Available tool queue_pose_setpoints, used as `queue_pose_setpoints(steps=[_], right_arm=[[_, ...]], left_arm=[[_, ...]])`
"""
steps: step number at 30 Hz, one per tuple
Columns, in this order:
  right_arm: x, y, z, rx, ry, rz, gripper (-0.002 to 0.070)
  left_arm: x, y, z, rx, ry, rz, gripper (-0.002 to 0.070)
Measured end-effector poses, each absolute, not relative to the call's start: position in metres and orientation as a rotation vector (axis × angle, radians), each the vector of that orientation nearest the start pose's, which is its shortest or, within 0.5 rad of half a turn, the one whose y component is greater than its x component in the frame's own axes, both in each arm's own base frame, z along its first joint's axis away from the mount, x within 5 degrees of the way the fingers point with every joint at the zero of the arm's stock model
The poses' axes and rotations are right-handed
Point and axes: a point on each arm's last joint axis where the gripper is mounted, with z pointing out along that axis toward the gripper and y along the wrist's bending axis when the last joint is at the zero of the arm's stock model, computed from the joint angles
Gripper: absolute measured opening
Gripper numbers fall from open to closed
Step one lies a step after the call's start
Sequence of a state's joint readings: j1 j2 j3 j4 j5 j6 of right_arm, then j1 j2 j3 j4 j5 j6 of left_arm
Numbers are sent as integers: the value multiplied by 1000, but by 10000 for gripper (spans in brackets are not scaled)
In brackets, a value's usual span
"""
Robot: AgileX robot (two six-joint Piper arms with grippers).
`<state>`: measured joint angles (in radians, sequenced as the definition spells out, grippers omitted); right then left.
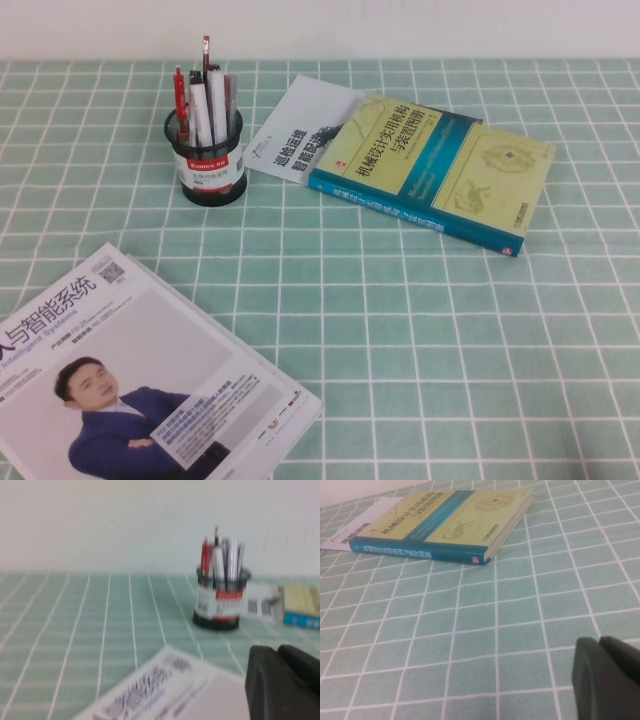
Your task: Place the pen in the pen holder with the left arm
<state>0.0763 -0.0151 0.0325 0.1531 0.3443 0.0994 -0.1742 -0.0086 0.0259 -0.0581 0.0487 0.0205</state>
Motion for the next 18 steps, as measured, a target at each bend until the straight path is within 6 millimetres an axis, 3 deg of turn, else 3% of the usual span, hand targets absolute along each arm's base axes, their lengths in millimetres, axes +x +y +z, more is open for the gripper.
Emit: queue_pose_setpoints(steps=[10,18], right_arm=[[53,9,172,118,1846,271,-20],[53,9,172,118,1846,271,-20]], left_arm=[[52,-10,173,131,1853,-164,-3],[52,-10,172,132,1874,-164,-3]])
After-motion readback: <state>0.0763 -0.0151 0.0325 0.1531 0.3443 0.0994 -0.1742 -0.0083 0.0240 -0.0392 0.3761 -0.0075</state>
